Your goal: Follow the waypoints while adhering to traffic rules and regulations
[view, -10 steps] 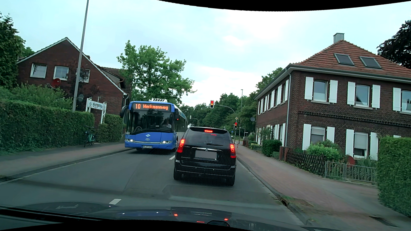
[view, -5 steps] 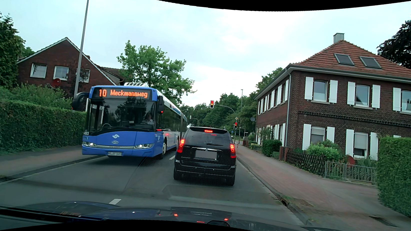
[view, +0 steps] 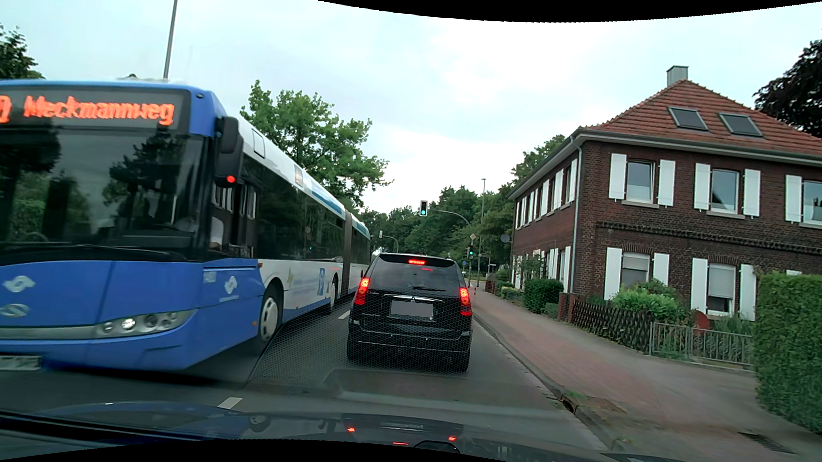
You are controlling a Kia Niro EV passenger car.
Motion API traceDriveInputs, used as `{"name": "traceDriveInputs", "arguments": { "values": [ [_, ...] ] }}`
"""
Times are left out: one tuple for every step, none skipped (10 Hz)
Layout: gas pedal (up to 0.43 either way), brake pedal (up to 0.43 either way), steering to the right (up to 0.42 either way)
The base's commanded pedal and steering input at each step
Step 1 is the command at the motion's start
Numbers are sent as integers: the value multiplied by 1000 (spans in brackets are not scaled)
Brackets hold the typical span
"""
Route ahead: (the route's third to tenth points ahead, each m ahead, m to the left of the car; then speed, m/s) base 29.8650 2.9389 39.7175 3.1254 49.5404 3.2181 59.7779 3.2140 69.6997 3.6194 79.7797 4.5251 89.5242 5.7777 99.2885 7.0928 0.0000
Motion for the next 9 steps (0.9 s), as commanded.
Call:
{"name": "traceDriveInputs", "arguments": {
  "values": [
    [0, 0, -4],
    [0, 0, -4],
    [0, 0, -4],
    [0, 0, -4],
    [0, 0, -4],
    [0, 0, -4],
    [0, 0, -4],
    [0, 0, -4],
    [0, 0, -4]
  ]
}}
